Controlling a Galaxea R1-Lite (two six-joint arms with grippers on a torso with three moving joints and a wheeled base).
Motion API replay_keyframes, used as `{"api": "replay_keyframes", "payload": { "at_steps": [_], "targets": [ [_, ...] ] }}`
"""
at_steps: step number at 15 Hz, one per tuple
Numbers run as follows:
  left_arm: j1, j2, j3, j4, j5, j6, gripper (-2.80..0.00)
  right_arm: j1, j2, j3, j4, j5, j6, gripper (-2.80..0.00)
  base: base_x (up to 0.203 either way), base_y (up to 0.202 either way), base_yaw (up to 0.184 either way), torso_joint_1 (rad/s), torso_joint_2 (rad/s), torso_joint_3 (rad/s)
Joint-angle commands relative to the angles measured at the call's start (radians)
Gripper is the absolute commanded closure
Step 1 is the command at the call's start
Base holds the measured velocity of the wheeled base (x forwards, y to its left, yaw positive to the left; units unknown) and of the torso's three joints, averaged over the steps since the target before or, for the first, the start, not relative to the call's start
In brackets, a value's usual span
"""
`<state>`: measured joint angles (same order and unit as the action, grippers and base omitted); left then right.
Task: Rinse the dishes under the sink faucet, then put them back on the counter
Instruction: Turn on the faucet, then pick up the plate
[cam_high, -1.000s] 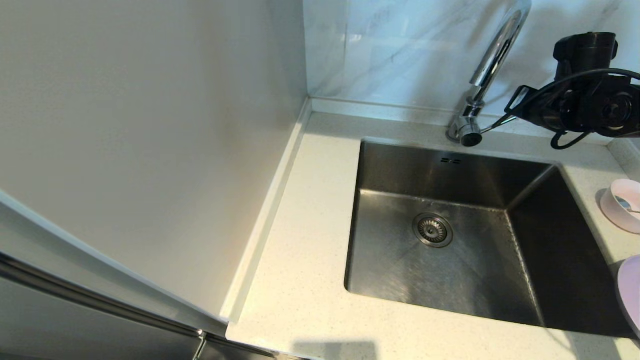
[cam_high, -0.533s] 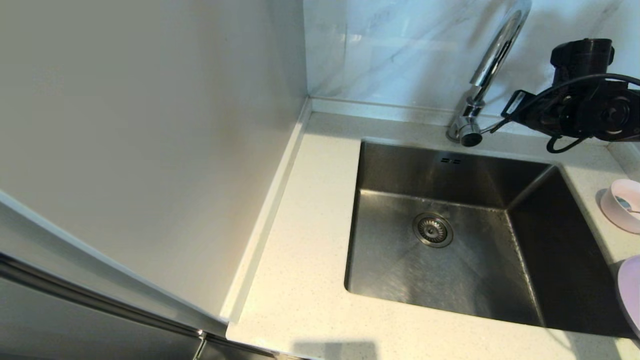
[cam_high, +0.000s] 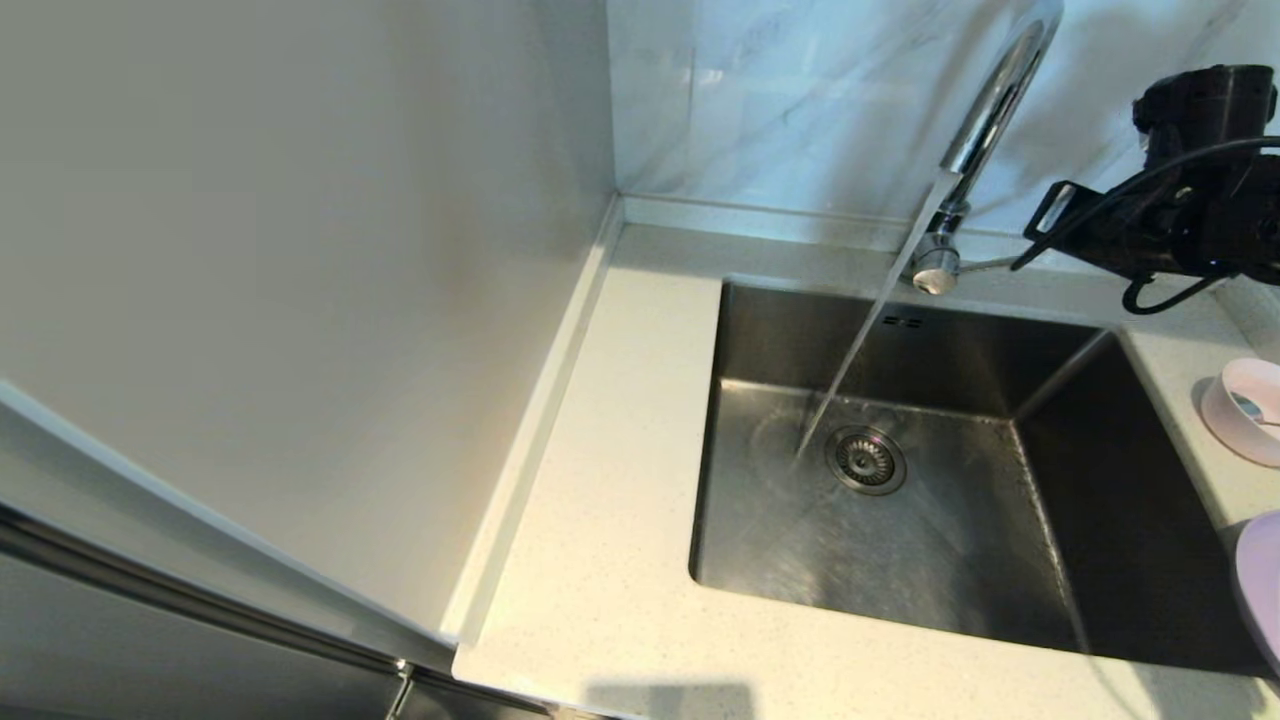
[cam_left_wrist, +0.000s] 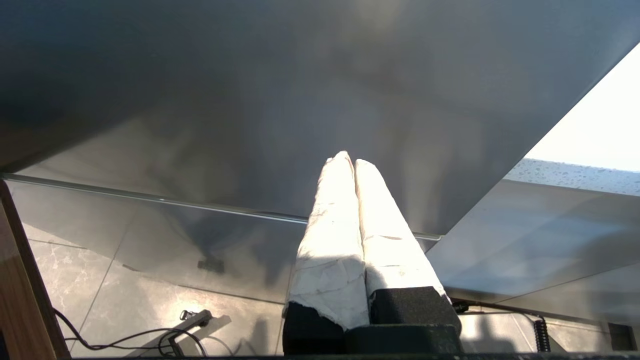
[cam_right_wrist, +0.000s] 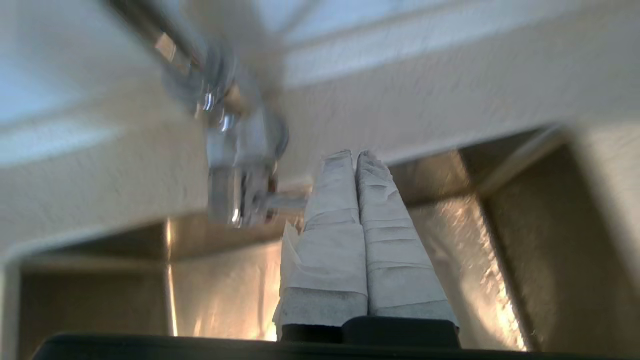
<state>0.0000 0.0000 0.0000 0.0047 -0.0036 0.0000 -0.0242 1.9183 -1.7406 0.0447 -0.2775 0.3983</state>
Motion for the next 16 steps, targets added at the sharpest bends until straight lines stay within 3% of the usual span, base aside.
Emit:
{"api": "replay_keyframes", "payload": {
  "at_steps": [1, 4, 7, 10, 12, 16],
  "targets": [
    [0.0, 0.0, 0.0, 0.0, -0.001, 0.0, 0.0, -0.028, -0.032, -0.015, -0.003, -0.005, 0.003, 0.0, 0.0, 0.0, 0.0, 0.0, 0.0, 0.0],
    [0.0, 0.0, 0.0, 0.0, -0.001, 0.0, 0.0, -0.114, -0.141, 0.018, 0.0, -0.003, 0.002, 0.0, 0.0, 0.0, 0.0, 0.0, 0.0, 0.0],
    [0.0, 0.0, 0.0, 0.0, -0.001, 0.0, 0.0, -0.225, -0.359, 0.151, 0.003, 0.048, -0.025, 0.0, 0.0, 0.0, 0.0, 0.0, 0.0, 0.0],
    [0.0, 0.0, 0.0, 0.0, 0.001, 0.0, 0.0, -0.382, -0.629, 0.316, 0.046, 0.259, -0.103, 0.0, 0.0, 0.0, 0.0, 0.0, 0.0, 0.0],
    [0.0, 0.0, 0.0, 0.0, 0.001, 0.0, 0.0, -0.467, -0.789, 0.38, 0.17, 0.408, -0.128, 0.0, 0.0, 0.0, 0.0, 0.0, 0.0, 0.0],
    [0.0, 0.0, 0.0, 0.0, 0.001, 0.0, 0.0, -0.52, -1.03, 0.59, 0.374, 0.581, -0.167, 0.0, 0.0, 0.0, 0.0, 0.0, 0.0, 0.0]
  ]
}}
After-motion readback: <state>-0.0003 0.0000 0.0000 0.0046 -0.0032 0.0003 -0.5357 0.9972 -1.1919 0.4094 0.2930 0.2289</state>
